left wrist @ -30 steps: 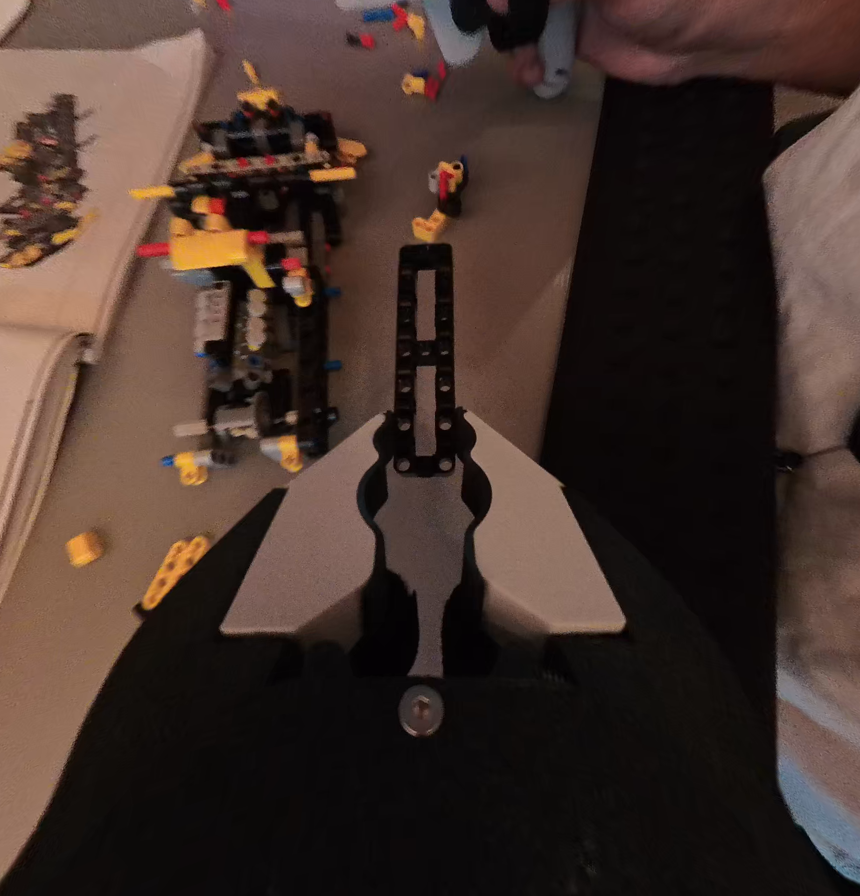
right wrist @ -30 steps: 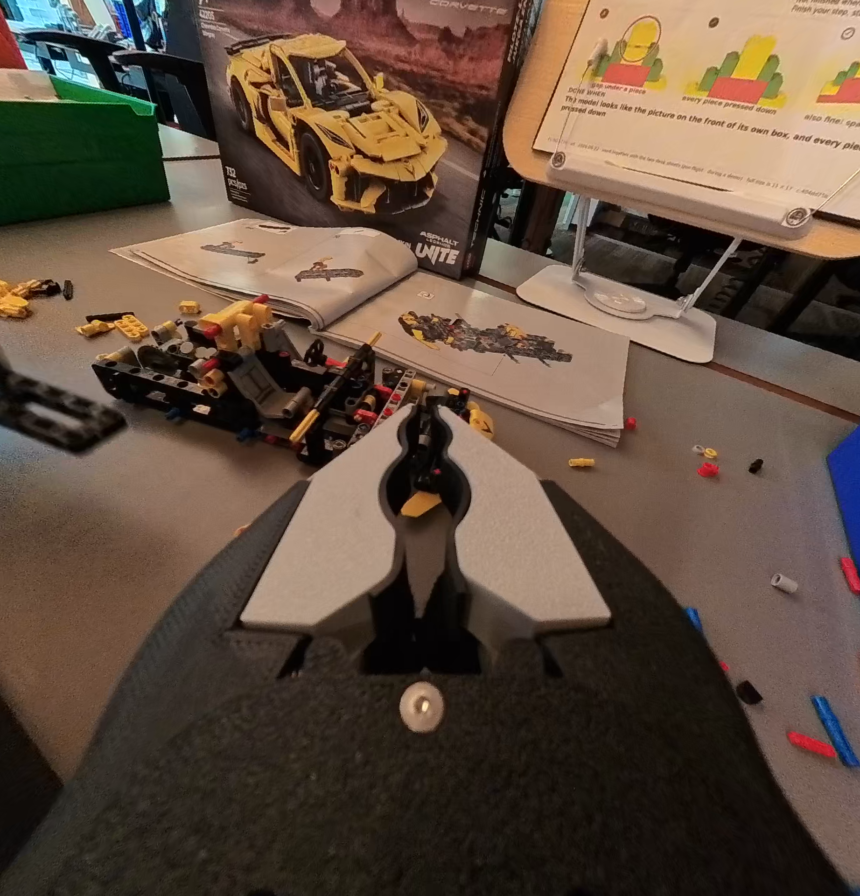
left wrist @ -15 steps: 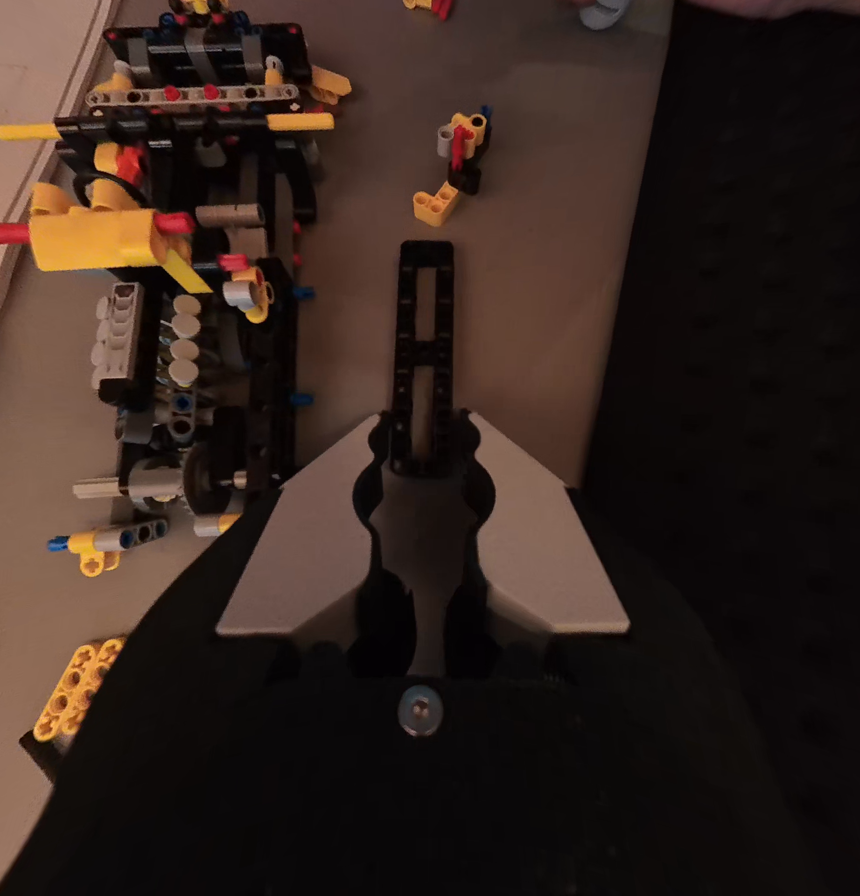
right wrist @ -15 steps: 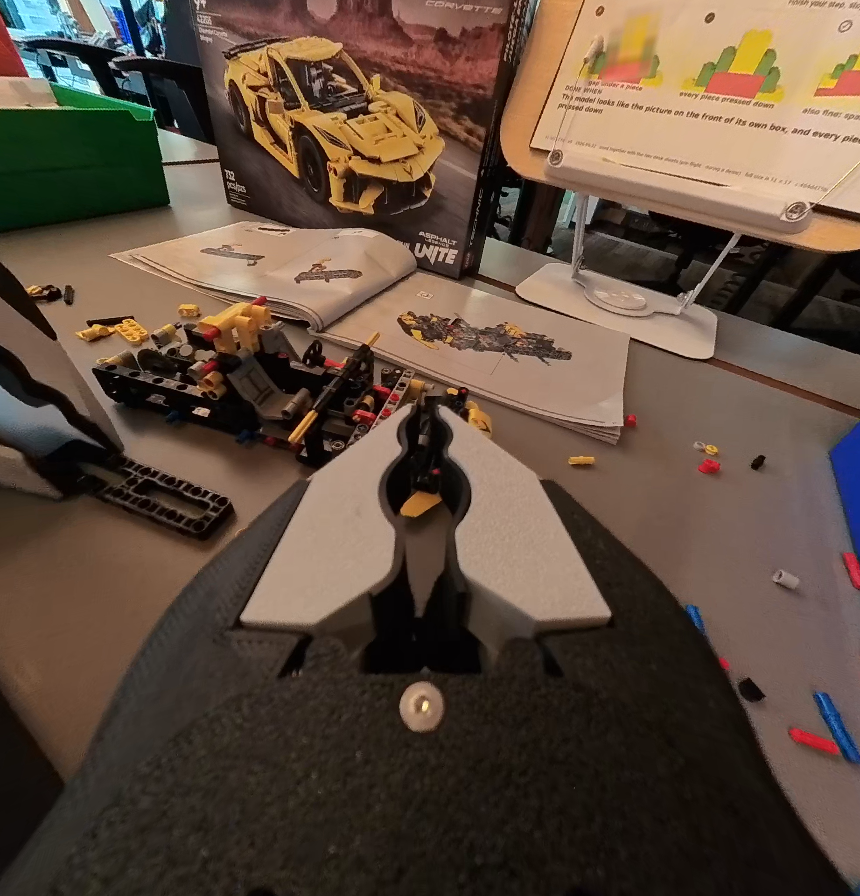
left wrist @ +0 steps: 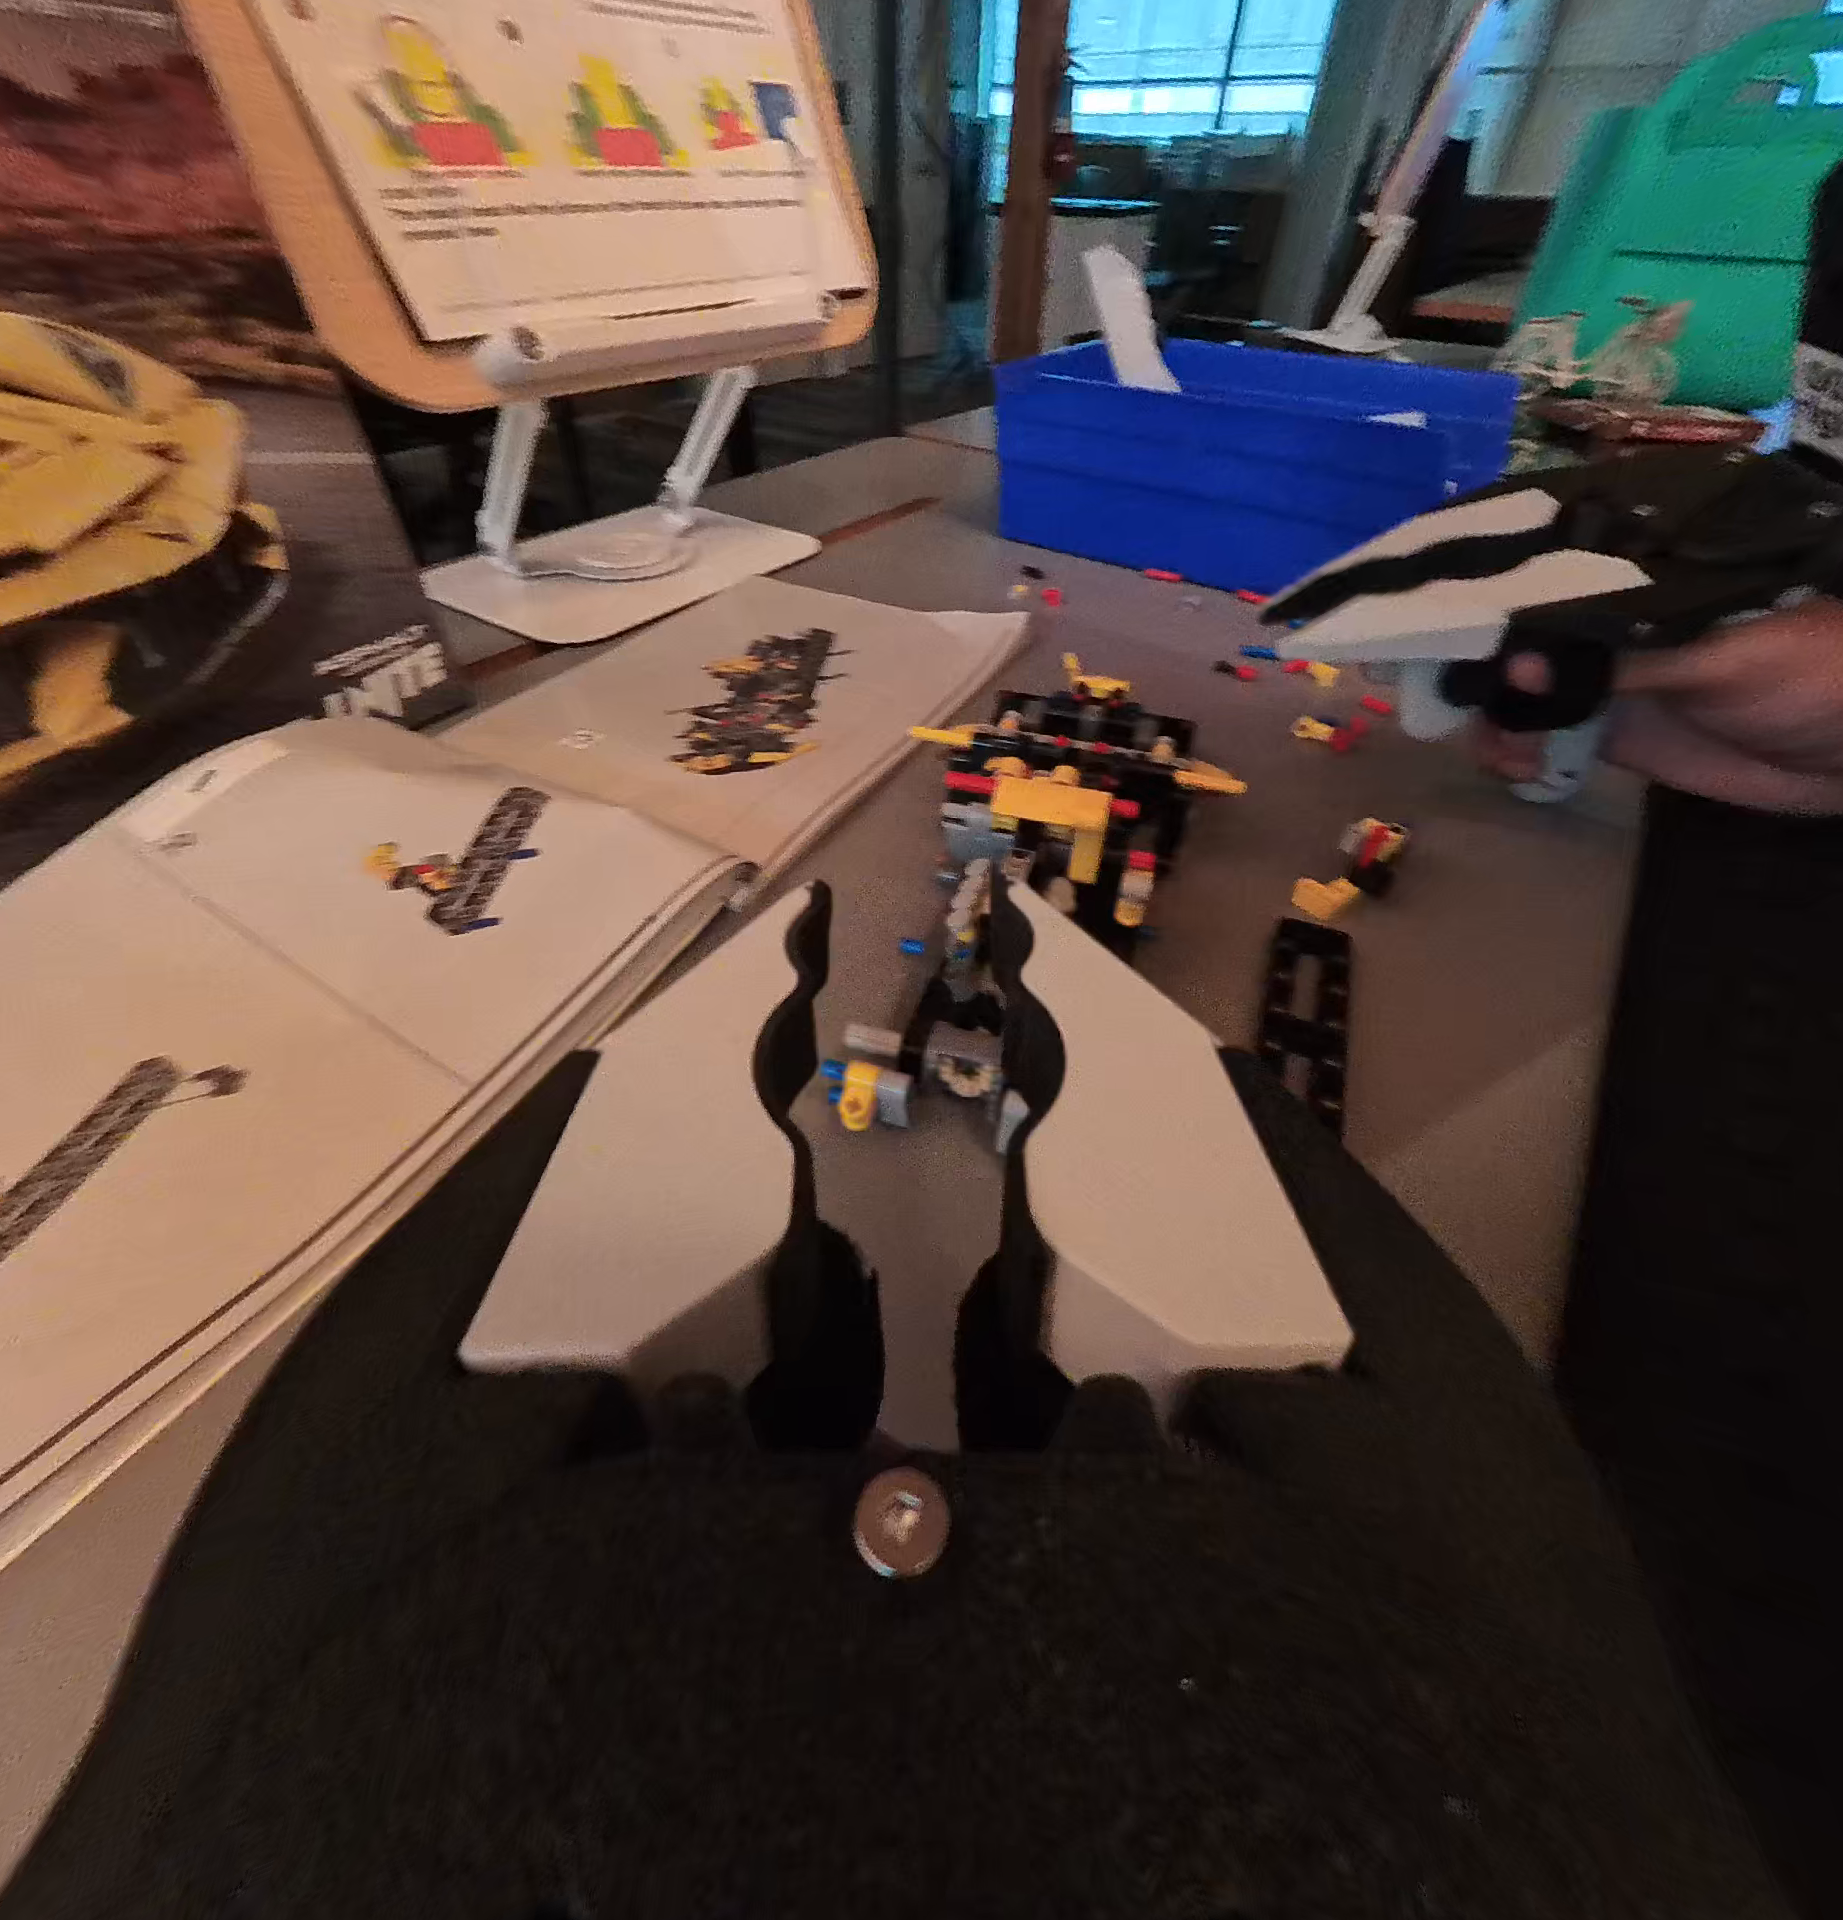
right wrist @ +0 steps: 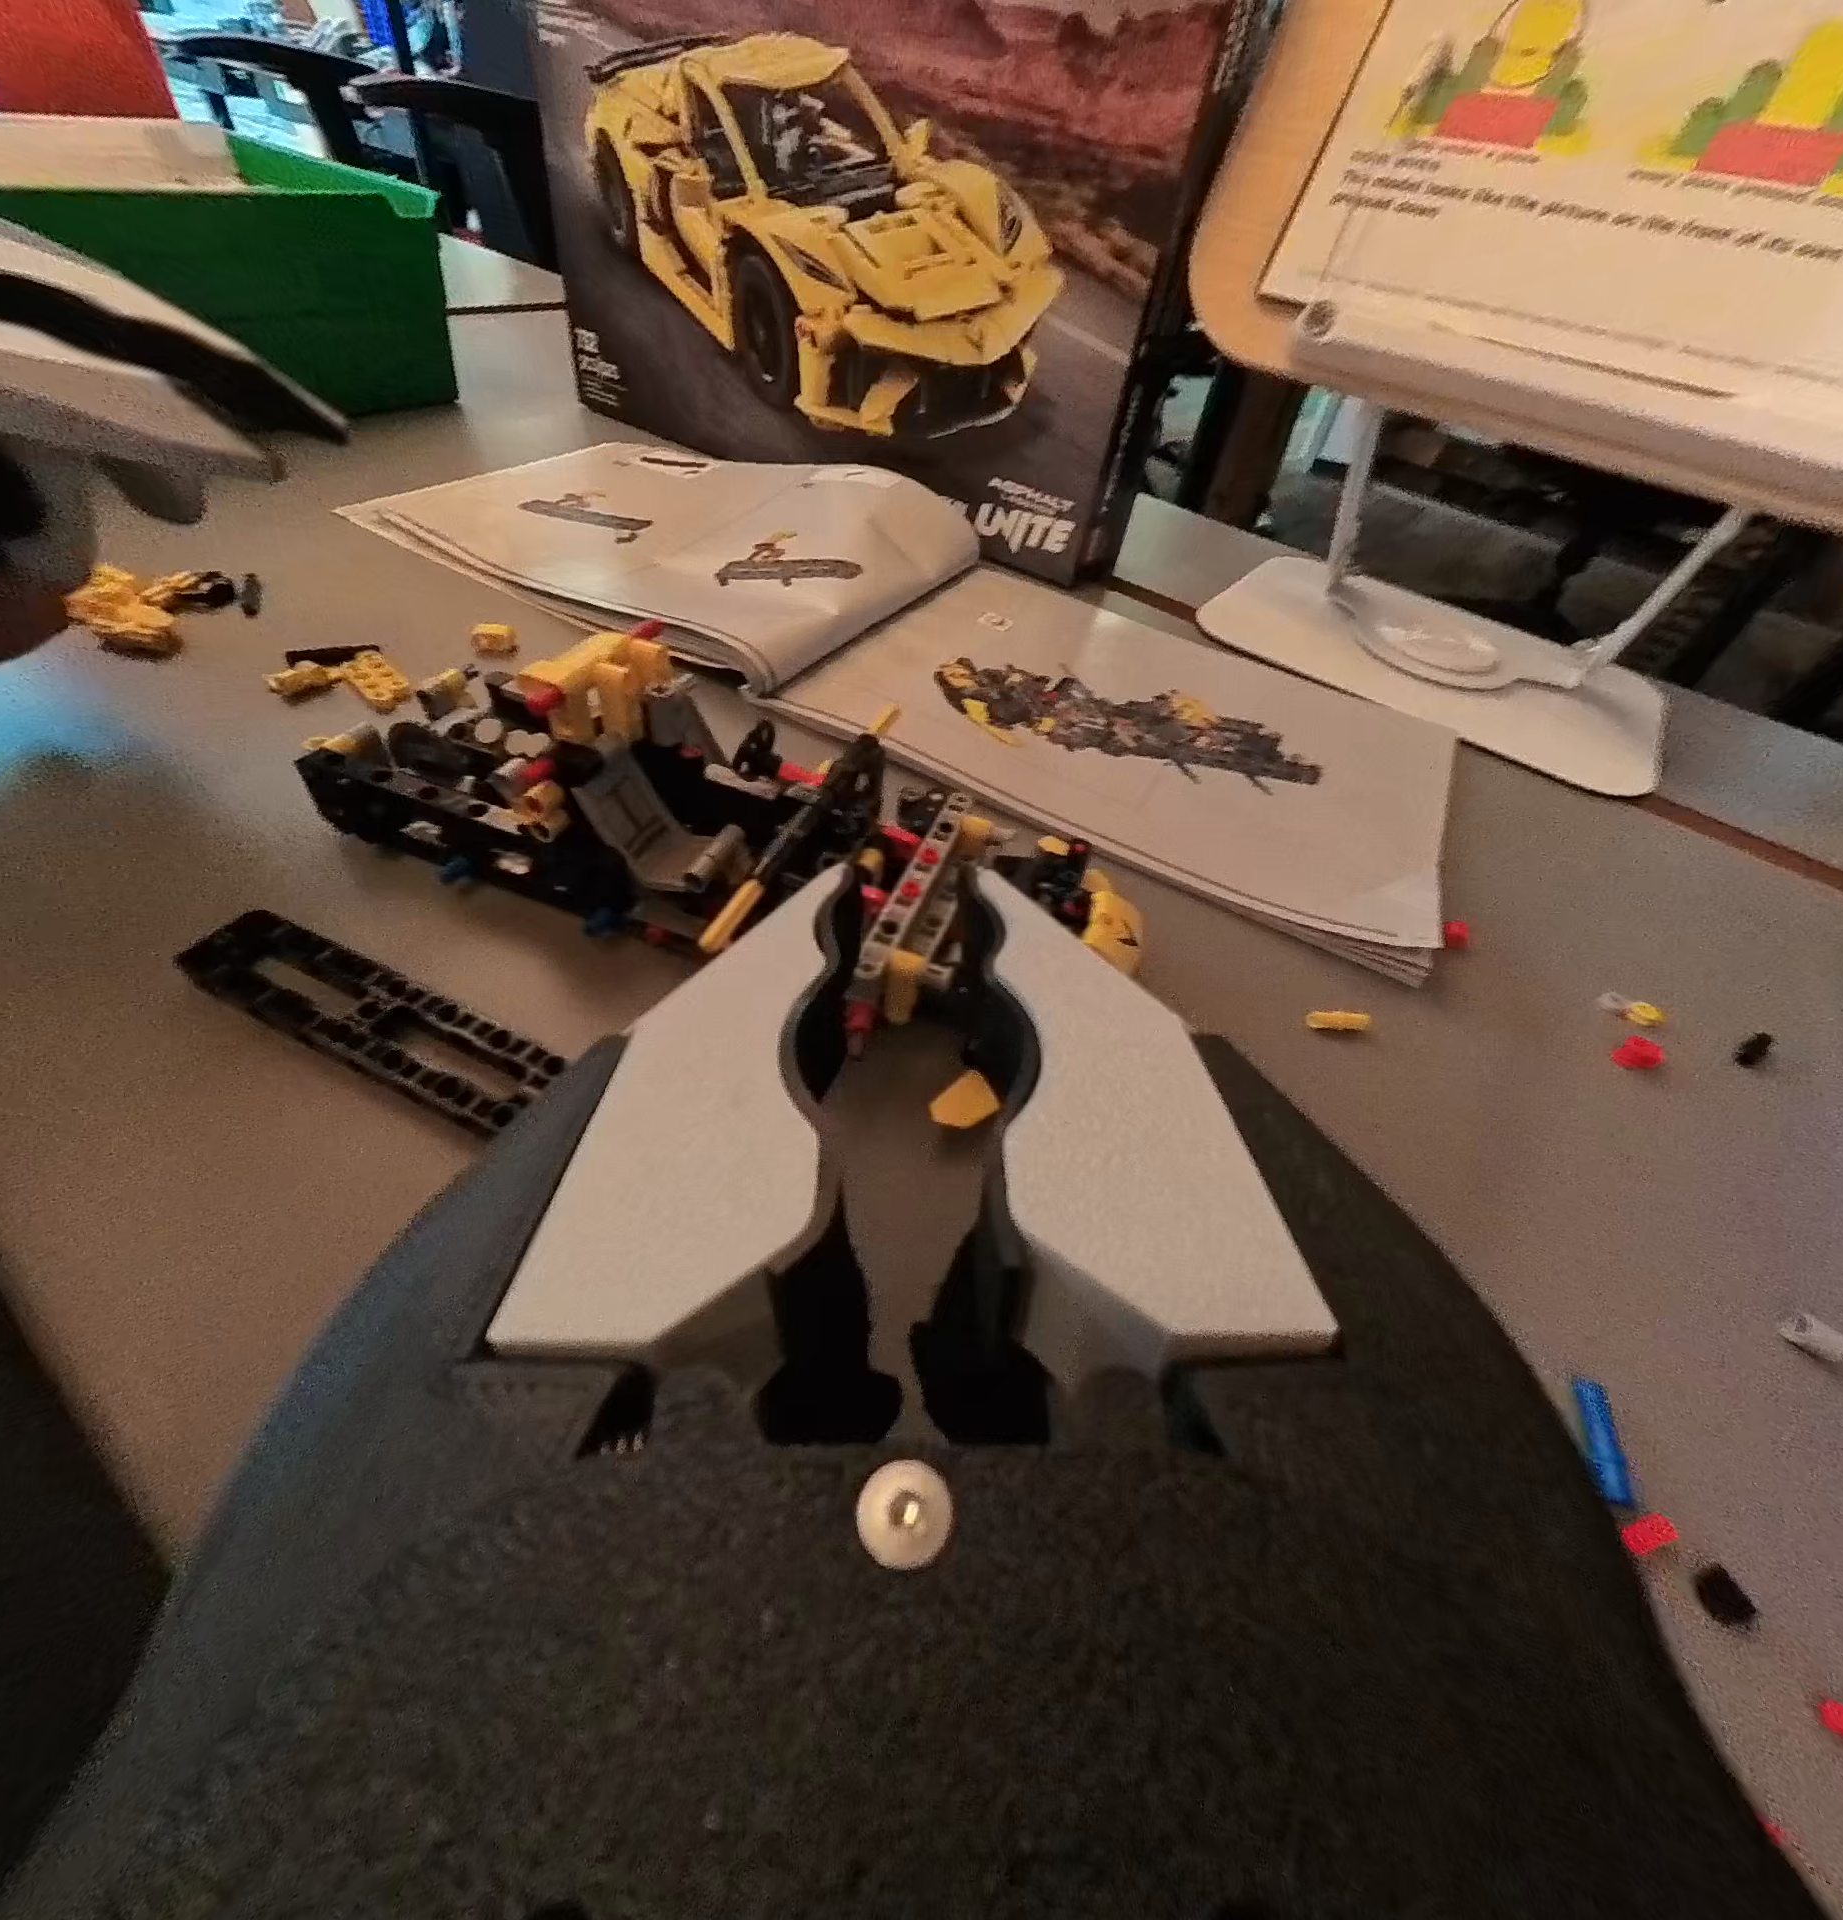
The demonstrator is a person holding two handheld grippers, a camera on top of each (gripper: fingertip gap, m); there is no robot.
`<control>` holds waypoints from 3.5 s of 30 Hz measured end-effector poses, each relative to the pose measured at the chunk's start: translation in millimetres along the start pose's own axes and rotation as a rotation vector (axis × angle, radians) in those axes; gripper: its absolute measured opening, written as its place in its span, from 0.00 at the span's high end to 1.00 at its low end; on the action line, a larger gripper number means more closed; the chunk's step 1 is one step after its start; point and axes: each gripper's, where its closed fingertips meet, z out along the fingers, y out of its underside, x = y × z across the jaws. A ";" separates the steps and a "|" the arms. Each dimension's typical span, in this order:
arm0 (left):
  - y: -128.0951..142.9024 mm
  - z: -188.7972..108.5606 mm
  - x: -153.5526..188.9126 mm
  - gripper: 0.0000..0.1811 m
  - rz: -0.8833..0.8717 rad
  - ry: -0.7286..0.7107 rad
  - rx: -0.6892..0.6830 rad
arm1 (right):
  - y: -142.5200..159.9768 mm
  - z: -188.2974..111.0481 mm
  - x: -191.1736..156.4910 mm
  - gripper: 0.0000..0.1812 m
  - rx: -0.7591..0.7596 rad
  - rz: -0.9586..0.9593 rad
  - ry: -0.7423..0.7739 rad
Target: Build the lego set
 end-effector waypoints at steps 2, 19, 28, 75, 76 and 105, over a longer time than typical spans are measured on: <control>-2.8 -2.2 -7.3 0.84 -0.024 -0.041 0.019 | -0.9 1.3 -6.8 0.89 -0.029 0.002 -0.044; 12.6 -28.1 -55.2 0.89 -0.142 -0.231 -0.015 | 3.7 13.1 -59.7 0.88 -0.187 0.009 -0.289; 33.8 -88.2 -112.4 0.88 -0.260 -0.456 -0.114 | 6.7 8.6 -38.8 0.88 -0.172 0.052 -0.214; 51.1 7.5 106.2 0.88 0.091 0.358 -0.469 | 4.2 -0.3 -9.3 0.92 -0.059 0.129 -0.065; 51.9 19.1 120.7 0.88 0.100 0.380 -0.469 | 4.6 -1.5 -8.7 0.92 -0.057 0.116 -0.055; 69.4 21.9 91.8 0.79 0.029 0.251 -0.457 | 5.5 -4.8 -14.1 0.95 -0.059 0.172 -0.120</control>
